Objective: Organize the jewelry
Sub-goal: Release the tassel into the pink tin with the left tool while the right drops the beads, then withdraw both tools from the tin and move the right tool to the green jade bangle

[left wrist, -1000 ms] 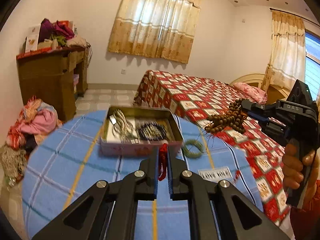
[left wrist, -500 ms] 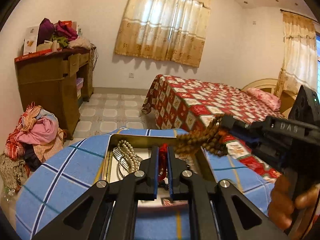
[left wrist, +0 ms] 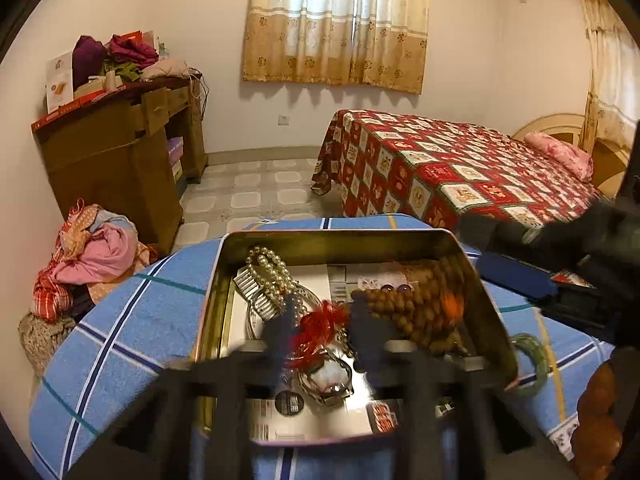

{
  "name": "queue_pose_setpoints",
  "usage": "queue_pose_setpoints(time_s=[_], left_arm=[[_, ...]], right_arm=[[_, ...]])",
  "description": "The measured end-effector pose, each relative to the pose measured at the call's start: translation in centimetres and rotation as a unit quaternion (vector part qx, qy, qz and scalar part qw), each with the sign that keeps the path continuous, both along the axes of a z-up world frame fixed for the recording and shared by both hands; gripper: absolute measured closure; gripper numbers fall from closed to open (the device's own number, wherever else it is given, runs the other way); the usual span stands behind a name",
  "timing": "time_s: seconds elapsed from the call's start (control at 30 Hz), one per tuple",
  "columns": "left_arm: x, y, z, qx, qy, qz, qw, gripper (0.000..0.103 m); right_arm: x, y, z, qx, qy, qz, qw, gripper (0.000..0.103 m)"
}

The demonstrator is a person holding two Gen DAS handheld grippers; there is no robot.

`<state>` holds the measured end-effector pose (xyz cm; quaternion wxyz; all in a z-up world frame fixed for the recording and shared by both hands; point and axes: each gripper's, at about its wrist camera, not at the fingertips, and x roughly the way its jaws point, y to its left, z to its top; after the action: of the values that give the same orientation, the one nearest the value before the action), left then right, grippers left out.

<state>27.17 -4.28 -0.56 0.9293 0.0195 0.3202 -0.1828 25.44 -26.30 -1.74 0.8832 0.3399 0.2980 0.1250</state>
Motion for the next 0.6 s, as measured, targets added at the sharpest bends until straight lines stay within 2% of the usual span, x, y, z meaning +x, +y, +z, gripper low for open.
queue_pose_setpoints(time_s=[0.03,0.07,0.23,0.3,0.43,0.6], left_arm=[[-0.7,0.5,0.6,-0.006,-0.005,0.008,0.9999,0.023],[-1.2,0.6,0.9,-0.011,-0.014,0.012,0.9998,0.022],[-4.9,1.9,2.1,-0.004,-0.02,0.034,0.9992,0.022],[-7.0,2.6,1.9,-0.002,-0.016,0.042,0.999,0.022],[-10.9,3.2,1.2,0.007,-0.005,0.054,0.9985,0.022],[-14.2,2.3,0.2,0.02,0.025,0.064,0.9974,0.022]], right_arm=[[-0.4,0.0,0.5,-0.002,-0.007,-0.006,1.0,0.033],[-1.0,-0.3,1.1,-0.002,-0.014,-0.007,1.0,0.033],[-6.5,-1.4,3.1,-0.023,-0.031,-0.05,0.998,0.033],[-9.1,-0.9,3.1,-0.05,-0.027,-0.063,0.996,0.033],[-13.5,1.2,1.8,-0.124,-0.007,-0.067,0.99,0.033],[-17.1,3.7,-0.4,-0.168,0.015,-0.035,0.985,0.033]])
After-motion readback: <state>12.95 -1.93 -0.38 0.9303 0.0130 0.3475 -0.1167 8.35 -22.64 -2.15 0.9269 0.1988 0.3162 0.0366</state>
